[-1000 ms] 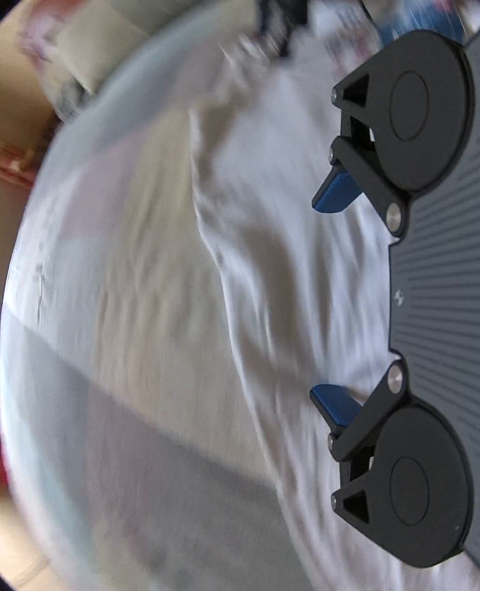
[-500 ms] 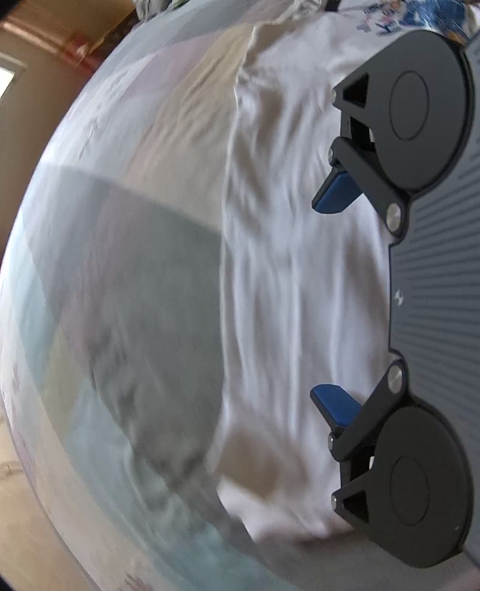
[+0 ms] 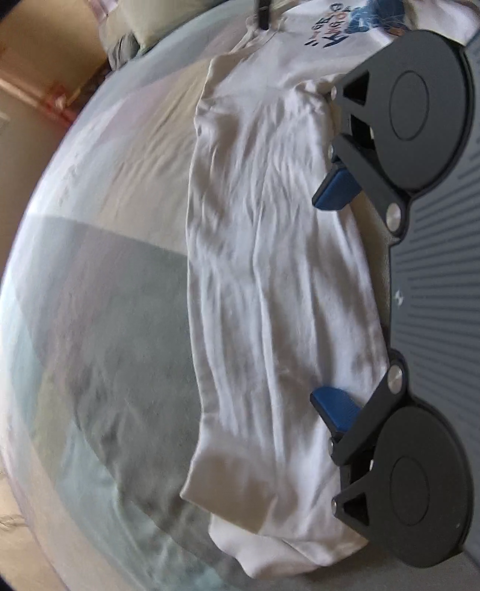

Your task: Fold clothes

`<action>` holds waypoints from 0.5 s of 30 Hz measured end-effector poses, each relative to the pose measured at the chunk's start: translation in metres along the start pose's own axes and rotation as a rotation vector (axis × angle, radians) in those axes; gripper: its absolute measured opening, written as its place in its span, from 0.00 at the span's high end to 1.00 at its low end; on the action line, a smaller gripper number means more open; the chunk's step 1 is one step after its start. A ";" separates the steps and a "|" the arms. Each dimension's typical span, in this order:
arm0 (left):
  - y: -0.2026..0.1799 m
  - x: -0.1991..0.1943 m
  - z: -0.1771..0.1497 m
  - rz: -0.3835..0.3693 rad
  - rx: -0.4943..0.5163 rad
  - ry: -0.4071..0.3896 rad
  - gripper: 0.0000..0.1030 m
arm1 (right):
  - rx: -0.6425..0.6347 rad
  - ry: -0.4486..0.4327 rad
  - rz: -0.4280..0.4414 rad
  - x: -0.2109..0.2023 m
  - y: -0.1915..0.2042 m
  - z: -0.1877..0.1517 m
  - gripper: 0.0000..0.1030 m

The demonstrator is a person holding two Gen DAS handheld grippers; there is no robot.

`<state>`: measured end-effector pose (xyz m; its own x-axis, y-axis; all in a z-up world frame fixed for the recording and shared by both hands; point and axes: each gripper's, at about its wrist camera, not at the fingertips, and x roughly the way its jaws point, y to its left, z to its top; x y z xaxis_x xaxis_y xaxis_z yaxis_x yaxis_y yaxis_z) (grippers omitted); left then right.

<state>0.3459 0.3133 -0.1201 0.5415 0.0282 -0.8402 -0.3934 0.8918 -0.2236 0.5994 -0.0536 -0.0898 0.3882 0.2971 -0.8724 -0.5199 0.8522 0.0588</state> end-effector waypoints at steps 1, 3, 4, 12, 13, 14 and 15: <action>0.002 -0.002 -0.003 -0.011 -0.002 -0.018 0.01 | -0.024 -0.007 0.031 0.000 0.013 0.005 0.00; 0.009 -0.005 -0.008 -0.039 -0.036 -0.059 0.01 | -0.073 -0.020 0.093 0.000 0.038 0.015 0.00; 0.011 -0.005 -0.009 -0.048 -0.055 -0.068 0.01 | -0.092 -0.023 0.127 0.001 0.050 0.019 0.00; 0.021 -0.020 -0.002 -0.063 -0.166 -0.030 0.03 | -0.234 0.021 0.301 0.017 0.136 0.031 0.00; 0.026 -0.028 -0.005 -0.070 -0.197 -0.041 0.03 | -0.242 0.030 0.311 0.019 0.141 0.030 0.00; 0.034 -0.039 -0.009 -0.069 -0.239 -0.065 0.03 | -0.250 0.040 0.320 0.021 0.147 0.029 0.00; 0.043 -0.050 -0.014 -0.067 -0.282 -0.089 0.03 | -0.254 0.051 0.328 0.023 0.152 0.028 0.00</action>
<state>0.2918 0.3438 -0.0948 0.6313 0.0237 -0.7752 -0.5383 0.7330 -0.4159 0.5510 0.0947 -0.0873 0.1355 0.5081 -0.8506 -0.7837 0.5802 0.2217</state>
